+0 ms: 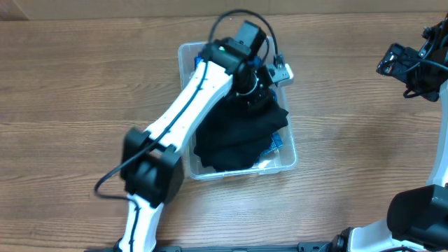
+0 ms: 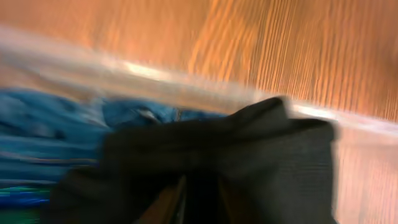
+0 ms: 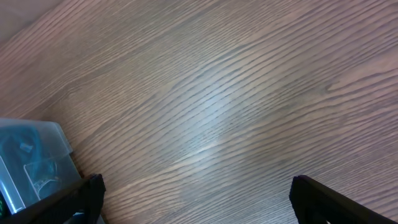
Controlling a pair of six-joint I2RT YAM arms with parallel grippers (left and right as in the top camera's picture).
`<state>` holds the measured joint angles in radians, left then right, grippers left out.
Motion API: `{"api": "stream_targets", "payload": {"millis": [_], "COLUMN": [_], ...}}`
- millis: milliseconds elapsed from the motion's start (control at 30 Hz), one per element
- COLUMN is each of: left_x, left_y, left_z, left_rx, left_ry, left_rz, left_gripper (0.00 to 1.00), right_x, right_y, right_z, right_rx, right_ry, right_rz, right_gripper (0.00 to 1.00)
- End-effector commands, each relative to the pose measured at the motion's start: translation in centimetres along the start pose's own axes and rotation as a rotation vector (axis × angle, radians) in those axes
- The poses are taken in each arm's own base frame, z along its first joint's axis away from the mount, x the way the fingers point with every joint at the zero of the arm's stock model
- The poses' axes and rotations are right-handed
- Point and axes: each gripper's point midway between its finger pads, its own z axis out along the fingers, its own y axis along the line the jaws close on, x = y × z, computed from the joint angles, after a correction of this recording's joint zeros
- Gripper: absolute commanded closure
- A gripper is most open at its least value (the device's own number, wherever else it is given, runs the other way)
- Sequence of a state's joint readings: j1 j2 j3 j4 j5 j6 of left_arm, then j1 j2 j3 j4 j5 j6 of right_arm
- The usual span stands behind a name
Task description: Pack container
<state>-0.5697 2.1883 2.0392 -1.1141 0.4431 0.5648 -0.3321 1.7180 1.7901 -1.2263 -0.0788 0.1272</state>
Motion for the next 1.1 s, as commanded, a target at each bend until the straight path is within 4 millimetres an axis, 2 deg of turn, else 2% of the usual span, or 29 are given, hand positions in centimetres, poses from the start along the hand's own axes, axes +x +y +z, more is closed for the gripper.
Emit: {"api": "stream_targets", "payload": {"millis": [0, 67, 133, 267, 333, 367, 433, 500, 533, 567, 633, 733, 833, 933, 1067], "left_x": [3.2, 4.7, 5.4, 4.9, 4.2, 3.8, 2.9, 2.2, 1.9, 1.8, 1.6, 2.1, 3.2, 4.8, 6.8], "left_y": [-0.8, -1.5, -1.9, -2.1, -2.1, -2.1, -1.5, -0.9, -0.7, -0.6, -0.3, -0.9, -1.4, -1.9, -2.0], "left_z": [3.8, 4.3, 4.3, 3.3, 2.1, 1.4, -0.8, -3.3, -4.5, -5.3, -8.3, -11.8, -13.0, -12.4, -10.2], "left_rx": [0.098, 0.132, 0.147, 0.138, 0.121, 0.107, 0.048, -0.022, -0.054, -0.078, -0.158, -0.205, -0.203, -0.175, -0.141], "left_ry": [0.127, 0.189, 0.216, 0.201, 0.174, 0.158, 0.120, 0.081, 0.066, 0.056, 0.033, 0.010, 0.022, 0.079, 0.149], "left_rz": [-0.177, -0.211, -0.217, -0.206, -0.190, -0.183, -0.162, -0.142, -0.134, -0.129, -0.144, -0.185, -0.279, -0.351, -0.413], "left_gripper": [0.87, 0.90, 0.93, 0.94, 0.91, 0.84, 0.80, 0.67, 0.46, 0.30, 0.01, 0.00, 0.00, 0.00, 0.00], "right_x": [-0.1, -0.2, -0.2, -0.2, -0.2, -0.2, -0.2, -0.2, -0.2, -0.2, -0.2, -0.2, -0.2, -0.2, -0.2], "right_y": [0.1, 0.1, 0.1, 0.1, 0.1, 0.1, 0.1, 0.1, 0.1, 0.1, 0.1, 0.1, 0.1, 0.1, 0.1], "right_z": [-0.2, -0.2, -0.2, -0.2, -0.2, -0.2, -0.2, -0.2, -0.2, -0.2, -0.2, -0.2, -0.2, -0.2, -0.2], "right_rx": [-0.006, -0.006, -0.007, -0.006, -0.006, -0.006, -0.006, -0.006, -0.006, -0.006, -0.006, -0.006, -0.006, -0.006, -0.006], "right_ry": [-0.008, -0.011, -0.013, -0.012, -0.012, -0.012, -0.012, -0.012, -0.012, -0.012, -0.011, -0.011, -0.012, -0.012, -0.012], "right_rz": [0.003, 0.002, 0.003, 0.002, 0.002, 0.002, 0.002, 0.002, 0.002, 0.002, 0.002, 0.002, 0.002, 0.002, 0.002], "right_gripper": [0.00, 0.00, 0.00, 0.00, 0.00, 0.00, 0.00, 0.00, 0.00, 0.00, 0.00, 0.00, 0.00, 0.00, 0.00]}}
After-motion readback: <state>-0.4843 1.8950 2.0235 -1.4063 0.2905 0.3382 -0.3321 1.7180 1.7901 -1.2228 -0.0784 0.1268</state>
